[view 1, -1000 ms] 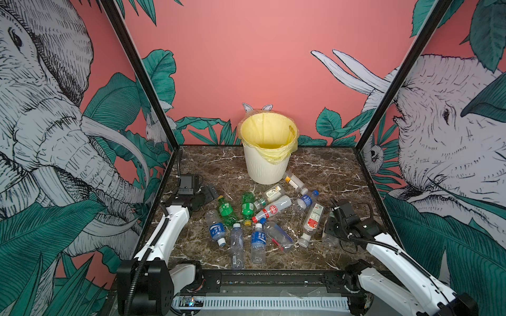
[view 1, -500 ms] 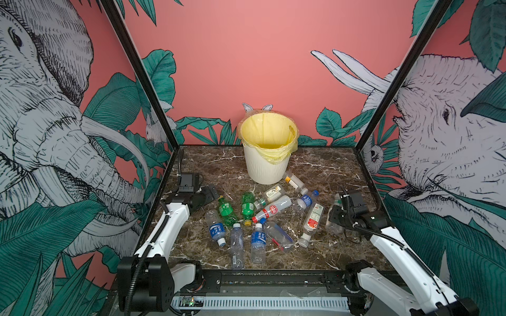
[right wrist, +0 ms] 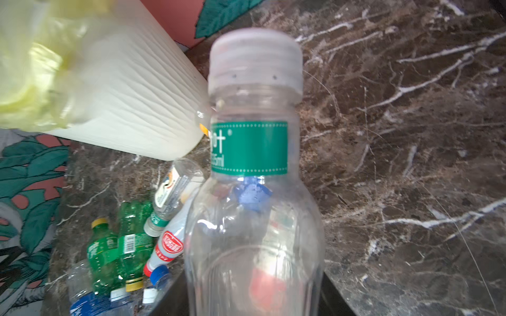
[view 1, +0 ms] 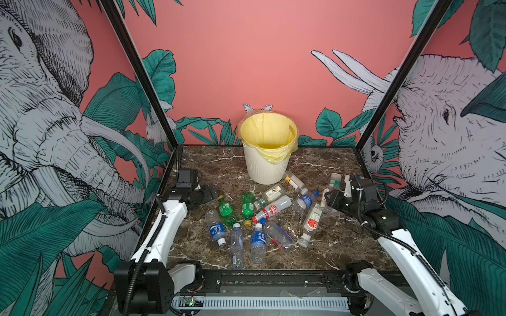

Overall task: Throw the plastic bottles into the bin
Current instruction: 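Grasp the clear green-label bottle with the right gripper and lift it, then carry the bottle over the yellow-lined bin and release it with the right gripper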

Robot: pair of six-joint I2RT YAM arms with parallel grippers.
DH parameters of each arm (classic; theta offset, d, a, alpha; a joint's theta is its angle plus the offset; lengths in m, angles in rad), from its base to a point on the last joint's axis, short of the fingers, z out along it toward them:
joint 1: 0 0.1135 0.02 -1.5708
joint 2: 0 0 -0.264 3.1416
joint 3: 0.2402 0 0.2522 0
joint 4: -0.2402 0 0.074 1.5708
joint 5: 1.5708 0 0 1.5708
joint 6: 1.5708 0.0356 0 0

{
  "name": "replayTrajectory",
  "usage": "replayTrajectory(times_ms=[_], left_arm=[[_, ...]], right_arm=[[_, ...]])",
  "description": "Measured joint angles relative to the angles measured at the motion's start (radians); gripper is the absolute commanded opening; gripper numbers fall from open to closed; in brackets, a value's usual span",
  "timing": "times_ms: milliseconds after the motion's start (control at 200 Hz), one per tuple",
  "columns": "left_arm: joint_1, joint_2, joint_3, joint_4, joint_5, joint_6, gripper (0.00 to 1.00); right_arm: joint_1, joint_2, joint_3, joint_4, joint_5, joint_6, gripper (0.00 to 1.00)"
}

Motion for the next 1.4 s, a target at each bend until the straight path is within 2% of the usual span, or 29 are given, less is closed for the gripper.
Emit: replayTrajectory(times_ms=[225, 430, 935, 1395], left_arm=[[0.0, -0.007, -0.027, 0.023, -0.018, 0.028, 0.99], [0.0, -0.007, -0.07, 0.043, -0.002, 0.009, 0.99], [0.0, -0.043, -0.135, 0.069, 0.061, -0.07, 0.99], [0.0, -0.03, -0.148, 0.07, 0.092, -0.083, 0.99]], right_arm=[[0.0, -0.011, -0.026, 0.153, -0.021, -0.035, 0.42], [0.0, 0.054, -0.014, 0.292, -0.064, -0.048, 0.42], [0.0, 0.202, 0.06, 0.61, -0.27, 0.062, 0.44], [0.015, 0.176, 0.063, 0.622, -0.294, 0.055, 0.44]])
